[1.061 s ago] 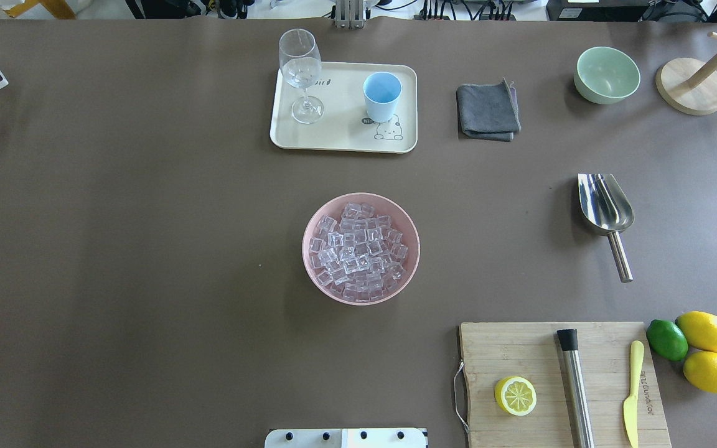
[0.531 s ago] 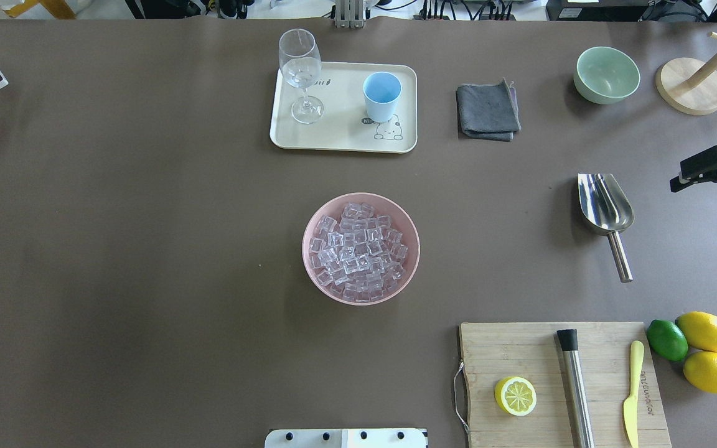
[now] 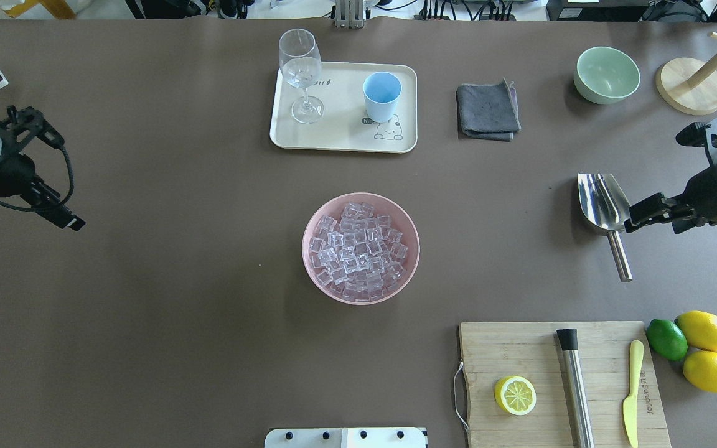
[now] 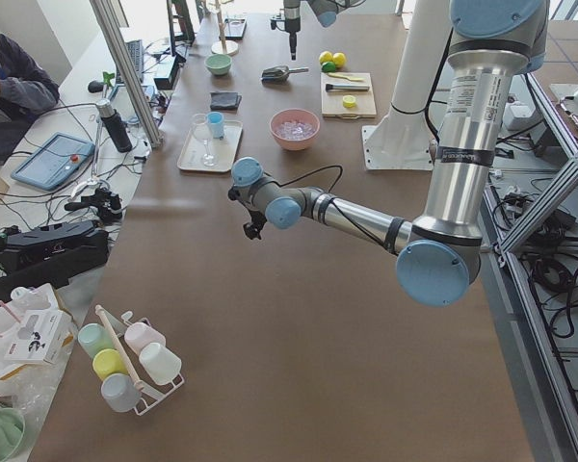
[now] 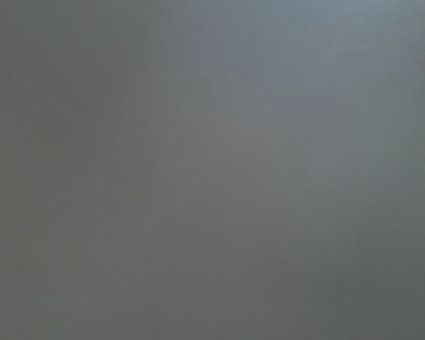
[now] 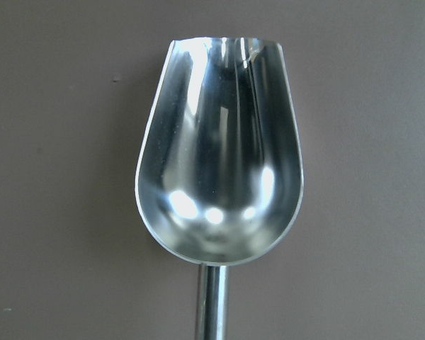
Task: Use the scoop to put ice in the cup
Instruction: 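Grasp the metal scoop handle with the right gripper while the left arm reaches out, then lift the scoop with the right gripper while the left gripper approaches the pink bowl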
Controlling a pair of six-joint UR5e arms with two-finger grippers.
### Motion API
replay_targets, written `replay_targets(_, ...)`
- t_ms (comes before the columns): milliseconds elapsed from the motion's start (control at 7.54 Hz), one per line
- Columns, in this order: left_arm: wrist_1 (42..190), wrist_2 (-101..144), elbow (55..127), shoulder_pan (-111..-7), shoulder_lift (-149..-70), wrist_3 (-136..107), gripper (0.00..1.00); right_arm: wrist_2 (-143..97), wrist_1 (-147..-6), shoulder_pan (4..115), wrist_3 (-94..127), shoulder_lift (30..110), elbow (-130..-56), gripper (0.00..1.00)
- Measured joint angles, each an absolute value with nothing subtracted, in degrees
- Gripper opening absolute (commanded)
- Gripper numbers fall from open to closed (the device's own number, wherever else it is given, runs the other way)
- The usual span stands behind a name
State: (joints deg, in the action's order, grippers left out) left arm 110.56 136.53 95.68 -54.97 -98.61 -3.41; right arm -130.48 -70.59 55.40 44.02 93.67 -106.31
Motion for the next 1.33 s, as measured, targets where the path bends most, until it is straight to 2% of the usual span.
replay_targets(531, 121.78, 136.29, 99.13, -47.0, -98.88, -2.88, 0.98, -127.9, -70.23, 50.2, 43.87, 92.9, -103.69, 0.98)
replay_targets(663, 126.43, 136.29, 99.06, -44.84, -98.63, -2.8, 0.98, -127.78, -70.26, 49.68, 43.87, 92.42, -102.77, 0.84)
replay_targets(796, 131.95, 136.31, 98.95, -42.57, -98.36, -2.75, 0.98, -127.73, -70.3, 49.4, 44.01, 91.98, -102.14, 0.6)
replay_targets(929, 138.41, 136.28, 98.71, -40.03, -97.69, -2.74, 0.98, -127.69, -70.35, 49.24, 44.37, 91.54, -101.83, 0.19)
replay_targets(1061, 146.22, 135.82, 98.07, -37.46, -96.91, -2.8, 0.98, -127.77, -70.38, 49.18, 44.6, 91.24, -101.5, 0.0)
replay_targets(1327, 163.73, 129.87, 93.4, -34.91, -96.39, -2.67, 0.98, -127.76, -70.43, 49.14, 44.72, 91.16, -101.07, 0.0)
